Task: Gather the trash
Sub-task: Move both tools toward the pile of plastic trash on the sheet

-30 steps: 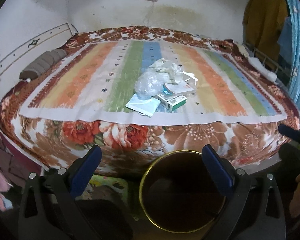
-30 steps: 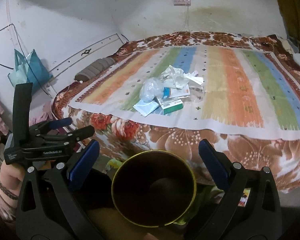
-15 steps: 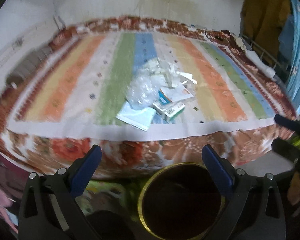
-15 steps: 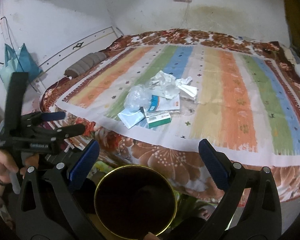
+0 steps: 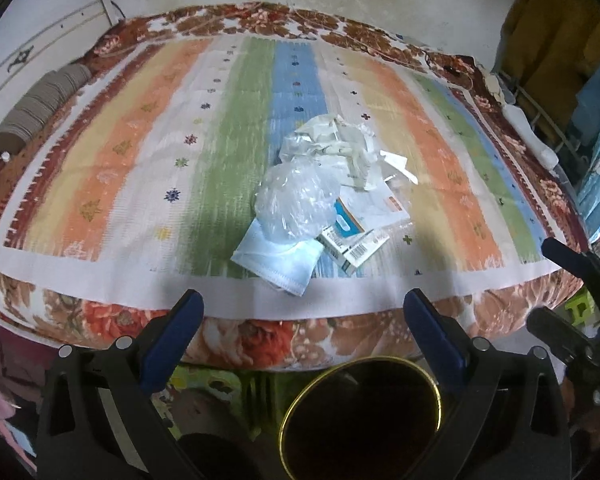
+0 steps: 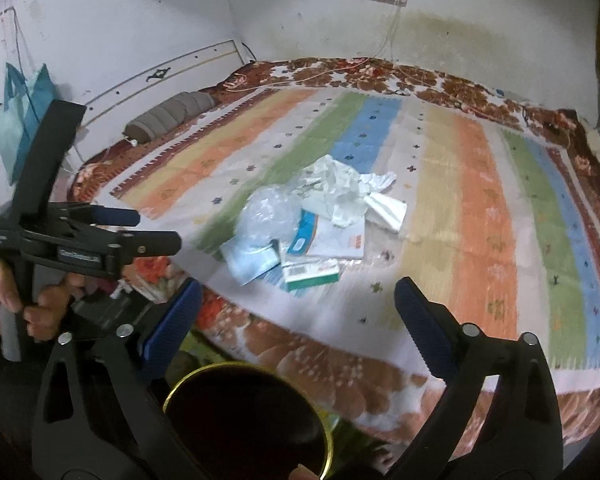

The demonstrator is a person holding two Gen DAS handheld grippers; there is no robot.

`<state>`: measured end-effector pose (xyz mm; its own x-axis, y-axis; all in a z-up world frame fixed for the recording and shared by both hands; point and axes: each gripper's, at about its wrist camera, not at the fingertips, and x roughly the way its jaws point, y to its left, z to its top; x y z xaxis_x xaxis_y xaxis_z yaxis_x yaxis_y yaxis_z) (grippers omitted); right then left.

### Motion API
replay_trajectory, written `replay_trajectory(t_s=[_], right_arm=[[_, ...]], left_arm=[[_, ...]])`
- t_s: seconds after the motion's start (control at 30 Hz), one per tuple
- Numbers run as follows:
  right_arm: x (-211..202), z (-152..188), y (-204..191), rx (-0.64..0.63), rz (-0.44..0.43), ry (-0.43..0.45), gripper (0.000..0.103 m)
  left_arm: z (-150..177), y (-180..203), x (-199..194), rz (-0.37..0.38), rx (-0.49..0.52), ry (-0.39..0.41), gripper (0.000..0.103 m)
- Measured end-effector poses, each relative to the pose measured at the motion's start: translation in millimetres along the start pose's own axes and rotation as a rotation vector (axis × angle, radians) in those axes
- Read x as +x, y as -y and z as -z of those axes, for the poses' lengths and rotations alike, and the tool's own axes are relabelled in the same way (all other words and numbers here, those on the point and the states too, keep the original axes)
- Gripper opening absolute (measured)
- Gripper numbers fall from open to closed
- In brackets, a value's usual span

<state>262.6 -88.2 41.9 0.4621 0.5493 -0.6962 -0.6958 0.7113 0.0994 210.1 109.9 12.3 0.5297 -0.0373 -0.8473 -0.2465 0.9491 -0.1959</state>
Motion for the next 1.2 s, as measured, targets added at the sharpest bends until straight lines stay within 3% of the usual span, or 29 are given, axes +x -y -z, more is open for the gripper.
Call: replay_trajectory(t_s=[0.2,0.43,0.7,0.87,1.2], right_arm=[[31.2,-12.4,15.5,0.054,-0.016,-0.032,0.090],[66.0,-23.9,19.3,0.044,0.036,-0.043,0.090],[106.6,-32.4,20.2,0.032,0.056,-0.079,0.090],[124.4,-36.9,23.7,0.030,0.068,-0.095,0.084],[165.2,-53.8,37.1,0.068,0.052,-0.106,0.075]], left_arm=[[-15.3,-8.2,20.9,0.009,0.016,-0.025,0.097],[-27.8,-22.5,46.8,0.011,-0.002,-0.049,0.097],[-35.7,-20.9,65.1,-0.008,0.092,-0.013,0.097],[-39.7,-21.7,78.9,-0.022,0.130,-0.024,0.097],[-49.1,-33.4,97.5,0.009,0.104,-0.023,0.096]])
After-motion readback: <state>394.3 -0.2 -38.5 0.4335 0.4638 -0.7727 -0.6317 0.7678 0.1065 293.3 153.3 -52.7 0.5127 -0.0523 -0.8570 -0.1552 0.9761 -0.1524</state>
